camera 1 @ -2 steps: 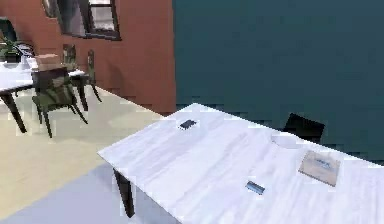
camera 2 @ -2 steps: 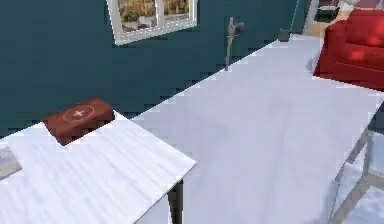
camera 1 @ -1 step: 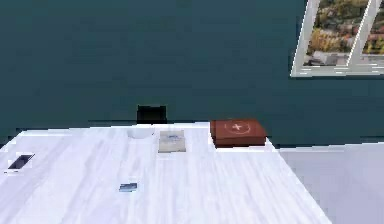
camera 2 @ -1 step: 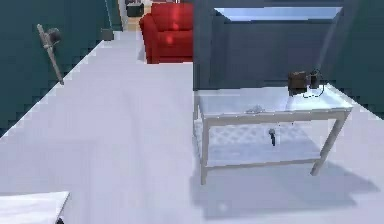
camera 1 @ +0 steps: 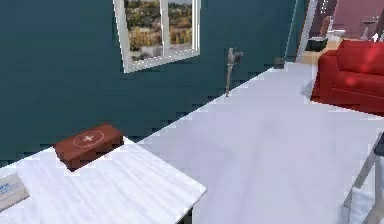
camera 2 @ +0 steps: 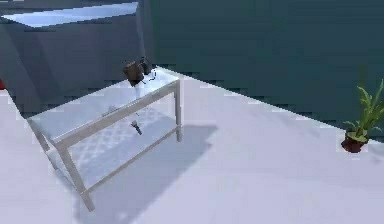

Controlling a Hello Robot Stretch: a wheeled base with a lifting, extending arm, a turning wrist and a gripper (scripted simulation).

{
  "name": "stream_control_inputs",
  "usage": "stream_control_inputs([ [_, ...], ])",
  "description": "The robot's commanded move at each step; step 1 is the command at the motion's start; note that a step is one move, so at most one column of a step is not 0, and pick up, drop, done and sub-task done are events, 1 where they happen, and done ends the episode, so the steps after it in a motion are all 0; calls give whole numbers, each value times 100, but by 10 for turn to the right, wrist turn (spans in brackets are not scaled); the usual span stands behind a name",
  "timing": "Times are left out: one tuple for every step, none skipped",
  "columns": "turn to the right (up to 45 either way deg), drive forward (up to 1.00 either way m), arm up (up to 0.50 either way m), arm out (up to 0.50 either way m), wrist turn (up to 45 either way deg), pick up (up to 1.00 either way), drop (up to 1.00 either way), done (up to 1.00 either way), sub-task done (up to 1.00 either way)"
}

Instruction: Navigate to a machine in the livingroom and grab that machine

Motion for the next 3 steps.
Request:
stream_control_inputs([
  [390, 0, 0, 0, 0, 0, 0, 0, 0],
  [0, 5, 0, 0, 0, 0, 0, 0, 0],
  [-450, 0, 0, 0, 0, 0, 0, 0, 0],
])
